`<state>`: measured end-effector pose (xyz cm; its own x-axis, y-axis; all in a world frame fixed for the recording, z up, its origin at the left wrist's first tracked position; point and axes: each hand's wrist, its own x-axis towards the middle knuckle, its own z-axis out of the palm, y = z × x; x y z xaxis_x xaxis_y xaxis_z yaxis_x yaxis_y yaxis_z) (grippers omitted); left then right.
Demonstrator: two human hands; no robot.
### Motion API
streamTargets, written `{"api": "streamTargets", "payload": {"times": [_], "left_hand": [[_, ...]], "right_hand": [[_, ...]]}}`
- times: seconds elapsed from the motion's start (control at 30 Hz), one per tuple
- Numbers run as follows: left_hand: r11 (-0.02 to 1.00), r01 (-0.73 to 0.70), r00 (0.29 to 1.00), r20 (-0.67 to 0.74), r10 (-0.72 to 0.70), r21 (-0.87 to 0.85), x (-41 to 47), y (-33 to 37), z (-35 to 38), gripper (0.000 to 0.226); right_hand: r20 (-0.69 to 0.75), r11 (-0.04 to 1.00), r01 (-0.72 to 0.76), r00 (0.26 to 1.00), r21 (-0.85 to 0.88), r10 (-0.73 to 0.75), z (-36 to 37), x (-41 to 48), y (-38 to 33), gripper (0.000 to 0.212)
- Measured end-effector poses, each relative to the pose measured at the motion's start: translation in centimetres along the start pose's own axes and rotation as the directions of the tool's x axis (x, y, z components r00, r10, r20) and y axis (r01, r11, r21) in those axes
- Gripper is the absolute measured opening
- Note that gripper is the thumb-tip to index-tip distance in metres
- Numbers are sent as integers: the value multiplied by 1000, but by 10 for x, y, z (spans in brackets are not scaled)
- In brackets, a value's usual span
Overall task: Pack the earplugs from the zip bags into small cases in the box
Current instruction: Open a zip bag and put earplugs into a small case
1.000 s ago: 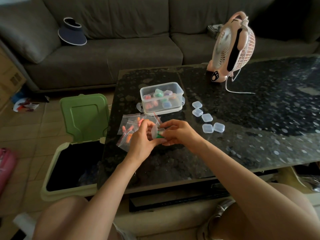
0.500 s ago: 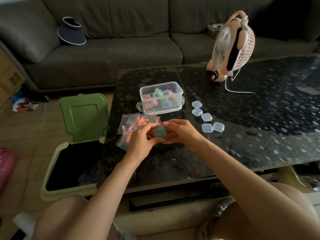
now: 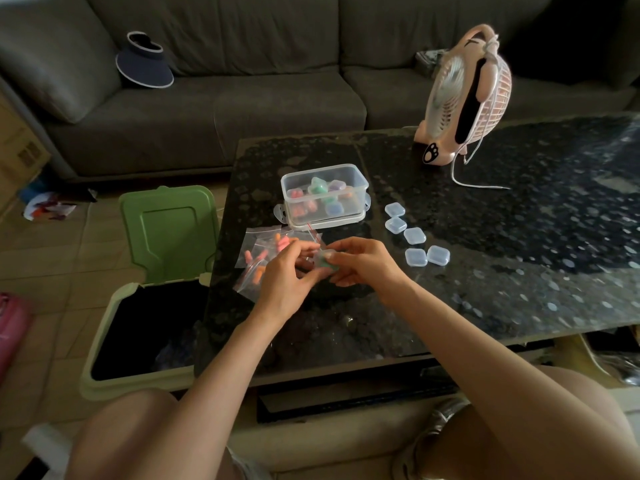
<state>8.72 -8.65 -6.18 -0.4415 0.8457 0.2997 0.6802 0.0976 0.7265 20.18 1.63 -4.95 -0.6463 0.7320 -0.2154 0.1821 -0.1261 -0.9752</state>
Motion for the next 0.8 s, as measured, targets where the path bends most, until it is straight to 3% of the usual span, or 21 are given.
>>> {"api": "streamTargets", "payload": {"times": [0.1, 0.27, 0.5, 0.63, 0.8], "left_hand": [[996, 93, 987, -133, -93, -5, 6, -20, -3, 28], [925, 340, 900, -344, -269, 168, 11, -50, -21, 19], [848, 442, 886, -293, -360, 293, 4, -69, -25, 41], [810, 474, 877, -261, -403, 346, 2, -74, -26, 43], [808, 486, 872, -249, -422, 334, 3, -73, -26, 27]], "right_hand": [[-27, 1000, -17, 999, 4, 17, -3, 0, -1, 24], [-99, 999, -52, 994, 5, 52, -14, 19, -24, 14], [-377, 994, 5, 925, -107, -45, -26, 92, -75, 27], [-382, 967, -65, 924, -247, -36, -30, 102, -82, 32], [-258, 939, -48, 965, -339, -44, -23, 73, -49, 13]]}}
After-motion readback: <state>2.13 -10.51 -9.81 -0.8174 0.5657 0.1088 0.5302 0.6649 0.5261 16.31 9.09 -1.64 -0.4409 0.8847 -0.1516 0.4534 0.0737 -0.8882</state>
